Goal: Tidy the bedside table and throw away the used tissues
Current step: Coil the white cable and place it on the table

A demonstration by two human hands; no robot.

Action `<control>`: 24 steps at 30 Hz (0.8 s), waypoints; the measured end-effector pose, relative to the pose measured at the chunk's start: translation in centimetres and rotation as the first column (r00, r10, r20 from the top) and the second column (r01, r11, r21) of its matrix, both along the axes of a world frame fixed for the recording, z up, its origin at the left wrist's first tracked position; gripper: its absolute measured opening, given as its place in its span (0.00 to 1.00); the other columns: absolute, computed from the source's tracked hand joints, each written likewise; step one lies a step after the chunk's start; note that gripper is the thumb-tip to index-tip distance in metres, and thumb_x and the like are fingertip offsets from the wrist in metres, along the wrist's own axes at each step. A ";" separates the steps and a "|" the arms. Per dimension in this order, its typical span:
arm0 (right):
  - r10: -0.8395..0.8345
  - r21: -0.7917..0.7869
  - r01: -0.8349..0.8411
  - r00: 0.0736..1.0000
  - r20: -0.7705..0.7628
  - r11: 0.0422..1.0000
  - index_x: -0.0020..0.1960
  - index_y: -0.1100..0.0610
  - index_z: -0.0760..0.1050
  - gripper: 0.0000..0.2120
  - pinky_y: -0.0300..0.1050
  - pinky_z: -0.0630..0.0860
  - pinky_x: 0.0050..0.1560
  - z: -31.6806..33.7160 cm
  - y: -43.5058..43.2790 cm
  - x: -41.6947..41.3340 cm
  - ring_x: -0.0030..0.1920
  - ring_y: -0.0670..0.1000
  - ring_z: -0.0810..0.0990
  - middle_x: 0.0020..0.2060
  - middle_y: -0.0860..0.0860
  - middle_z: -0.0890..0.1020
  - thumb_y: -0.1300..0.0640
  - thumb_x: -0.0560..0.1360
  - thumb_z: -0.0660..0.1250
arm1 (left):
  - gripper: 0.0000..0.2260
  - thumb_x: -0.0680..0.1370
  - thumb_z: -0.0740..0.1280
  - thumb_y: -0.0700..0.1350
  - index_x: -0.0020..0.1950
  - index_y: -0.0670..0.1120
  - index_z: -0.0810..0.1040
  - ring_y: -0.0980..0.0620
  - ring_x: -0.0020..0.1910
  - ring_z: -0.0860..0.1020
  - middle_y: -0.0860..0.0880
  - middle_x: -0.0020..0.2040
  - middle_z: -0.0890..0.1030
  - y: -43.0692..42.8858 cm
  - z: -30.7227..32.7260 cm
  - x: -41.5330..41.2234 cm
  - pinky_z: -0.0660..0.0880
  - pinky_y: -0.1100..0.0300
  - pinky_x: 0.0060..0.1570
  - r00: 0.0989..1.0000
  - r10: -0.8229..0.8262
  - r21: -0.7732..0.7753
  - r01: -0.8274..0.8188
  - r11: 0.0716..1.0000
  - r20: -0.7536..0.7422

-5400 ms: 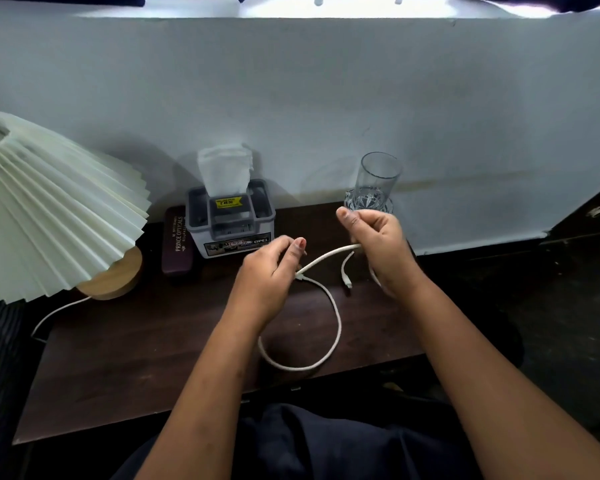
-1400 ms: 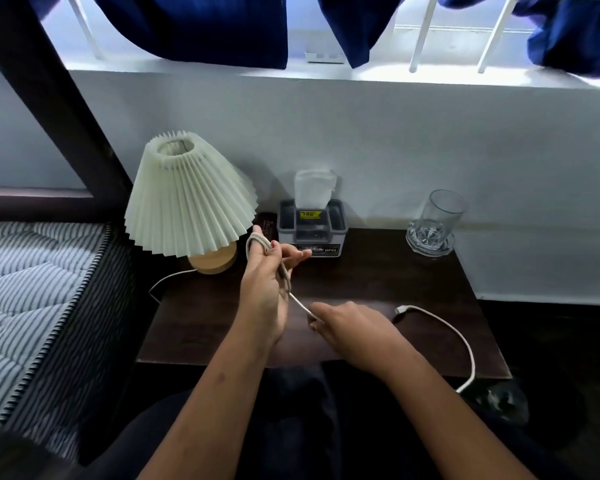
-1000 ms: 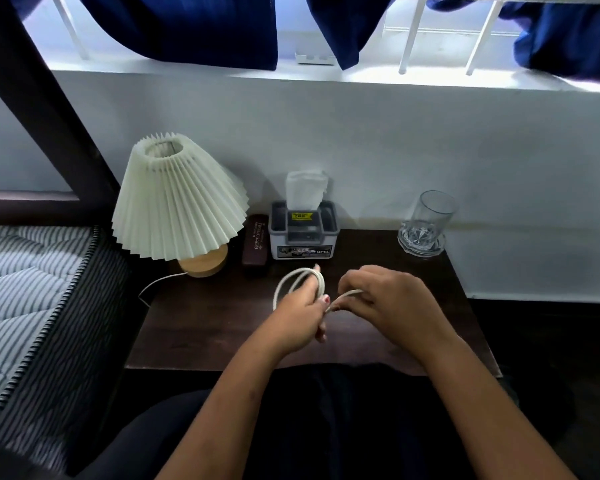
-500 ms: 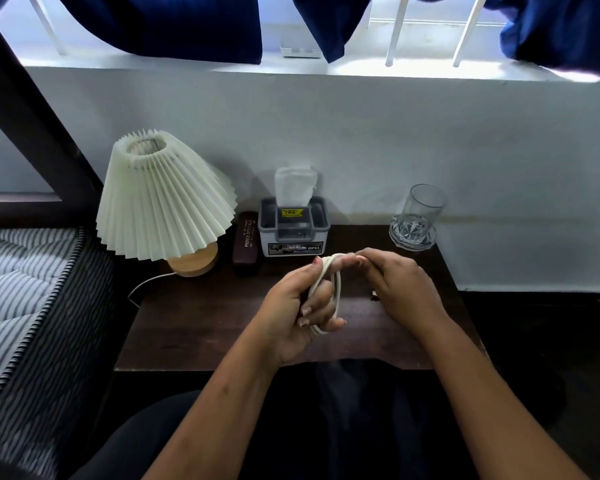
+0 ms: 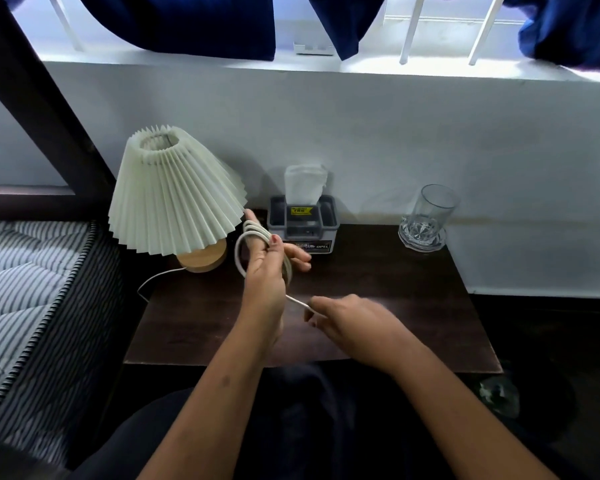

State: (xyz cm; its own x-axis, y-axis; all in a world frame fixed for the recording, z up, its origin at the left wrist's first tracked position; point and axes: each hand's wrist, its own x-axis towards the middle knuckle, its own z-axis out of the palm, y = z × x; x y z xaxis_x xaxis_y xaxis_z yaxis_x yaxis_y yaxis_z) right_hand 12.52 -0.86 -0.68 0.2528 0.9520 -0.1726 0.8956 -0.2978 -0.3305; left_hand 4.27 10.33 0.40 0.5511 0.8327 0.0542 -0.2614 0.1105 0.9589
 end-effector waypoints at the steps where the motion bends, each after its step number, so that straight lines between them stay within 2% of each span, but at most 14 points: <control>1: 0.006 0.035 -0.008 0.998 0.058 0.999 0.53 0.48 0.69 0.10 0.51 0.74 0.43 0.3 -0.2 0.3 0.50 0.60 0.79 0.49 0.54 0.82 0.45 0.79 0.55 | 0.24 0.82 0.51 0.42 0.75 0.56 0.47 0.54 0.36 0.77 0.50 0.29 0.76 0.4 -0.2 -0.1 0.72 0.68 0.48 0.996 0.055 0.105 -0.048 0.993 -0.064; 4: -0.050 0.194 0.024 0.990 0.130 0.981 0.52 0.49 0.71 0.14 0.50 0.75 0.42 1.0 -0.9 1.7 0.48 0.58 0.80 0.46 0.51 0.82 0.42 0.78 0.53 | 0.26 0.82 0.52 0.41 0.76 0.55 0.45 0.49 0.39 0.77 0.47 0.33 0.71 0.8 -0.6 -0.4 0.72 0.73 0.45 0.967 0.071 0.297 0.005 0.955 -0.244; 6: -0.083 0.320 0.026 0.983 0.165 0.947 0.50 0.47 0.72 0.17 0.50 0.77 0.39 1.4 -1.4 2.5 0.43 0.55 0.81 0.43 0.48 0.82 0.39 0.77 0.50 | 0.27 0.81 0.54 0.42 0.75 0.59 0.46 0.50 0.36 0.75 0.47 0.34 0.72 0.2 -0.9 -0.4 0.75 0.64 0.43 0.924 -0.007 0.336 0.146 0.930 -0.383; 7: -0.093 0.369 0.026 0.982 0.165 0.929 0.49 0.47 0.73 0.18 0.48 0.77 0.37 1.6 -1.6 2.7 0.40 0.52 0.81 0.41 0.47 0.81 0.38 0.76 0.49 | 0.27 0.81 0.54 0.43 0.75 0.60 0.46 0.51 0.36 0.76 0.48 0.34 0.74 -0.3 -1.0 -0.4 0.76 0.58 0.43 0.879 -0.055 0.337 0.238 0.911 -0.473; 9: -0.120 0.444 0.037 0.980 0.160 0.895 0.48 0.46 0.74 0.17 0.46 0.75 0.34 1.9 -2.0 3.2 0.37 0.50 0.80 0.39 0.46 0.79 0.38 0.75 0.51 | 0.26 0.81 0.54 0.44 0.75 0.59 0.49 0.52 0.33 0.77 0.47 0.32 0.76 -1.3 -1.2 -0.5 0.77 0.56 0.42 0.791 -0.230 0.214 0.411 0.886 -0.567; 11: -0.162 0.503 0.063 0.975 0.154 0.862 0.47 0.46 0.75 0.16 0.44 0.74 0.34 2.3 -2.4 3.8 0.36 0.49 0.79 0.38 0.46 0.78 0.39 0.75 0.54 | 0.22 0.82 0.53 0.44 0.75 0.55 0.55 0.53 0.27 0.74 0.47 0.28 0.73 -1.9 -1.0 -0.4 0.77 0.59 0.38 0.758 -0.431 0.012 0.500 0.866 -0.489; 13: -0.195 0.556 0.102 0.975 0.110 0.825 0.47 0.46 0.76 0.14 0.45 0.75 0.36 2.7 -2.9 4.5 0.37 0.49 0.79 0.39 0.45 0.78 0.40 0.75 0.55 | 0.17 0.82 0.51 0.48 0.71 0.50 0.64 0.55 0.19 0.67 0.50 0.22 0.68 -2.2 -0.3 -0.2 0.77 0.54 0.46 0.737 -0.563 -0.148 0.552 0.820 -0.373; 15: -0.213 0.599 0.139 0.975 0.054 0.789 0.49 0.47 0.77 0.13 0.48 0.77 0.38 2.9 -3.2 4.9 0.39 0.50 0.79 0.40 0.46 0.79 0.42 0.76 0.57 | 0.17 0.82 0.50 0.50 0.63 0.47 0.72 0.57 0.16 0.60 0.51 0.19 0.63 -2.6 0.4 -0.2 0.76 0.48 0.52 0.703 -0.680 -0.307 0.613 0.728 -0.208; 17: -0.219 0.624 0.144 0.975 0.044 0.768 0.51 0.48 0.78 0.11 0.48 0.77 0.41 2.8 -3.1 5.2 0.41 0.49 0.79 0.42 0.46 0.80 0.46 0.77 0.58 | 0.16 0.80 0.52 0.51 0.56 0.48 0.77 0.58 0.15 0.57 0.52 0.19 0.61 -3.0 1.1 -0.4 0.78 0.51 0.46 0.659 -0.751 -0.419 0.671 0.611 -0.040; 20: -0.156 0.642 0.198 0.980 -0.121 0.740 0.51 0.51 0.80 0.11 0.39 0.74 0.46 2.3 -2.7 5.4 0.44 0.45 0.78 0.42 0.47 0.79 0.51 0.77 0.60 | 0.17 0.76 0.55 0.53 0.50 0.47 0.81 0.60 0.14 0.56 0.53 0.17 0.60 -3.1 1.6 -0.7 0.79 0.56 0.38 0.619 -0.773 -0.478 0.726 0.494 0.140; 22: -0.140 0.614 0.266 0.959 -0.246 0.743 0.50 0.51 0.81 0.10 0.35 0.72 0.45 2.0 -2.3 5.5 0.43 0.44 0.78 0.41 0.48 0.80 0.53 0.77 0.61 | 0.19 0.76 0.55 0.54 0.49 0.47 0.83 0.60 0.13 0.57 0.54 0.17 0.60 -3.0 1.6 -0.7 0.80 0.56 0.36 0.611 -0.763 -0.476 0.746 0.465 0.211; 24: -0.133 0.554 0.326 0.923 -0.360 0.766 0.48 0.51 0.81 0.09 0.37 0.74 0.45 1.6 -1.9 5.2 0.43 0.44 0.79 0.40 0.48 0.81 0.55 0.76 0.62 | 0.20 0.76 0.54 0.53 0.51 0.46 0.83 0.60 0.13 0.57 0.54 0.17 0.60 -2.8 1.6 -0.8 0.80 0.56 0.35 0.621 -0.738 -0.478 0.749 0.458 0.266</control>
State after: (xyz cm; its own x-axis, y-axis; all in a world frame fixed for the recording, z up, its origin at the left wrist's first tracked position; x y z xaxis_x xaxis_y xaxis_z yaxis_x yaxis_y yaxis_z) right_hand 17.75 -2.76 0.96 0.5092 0.8041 0.3067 0.6628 -0.1391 -0.7358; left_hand 3.47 7.50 1.96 0.9785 0.0020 -0.2061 0.1419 0.7188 0.6806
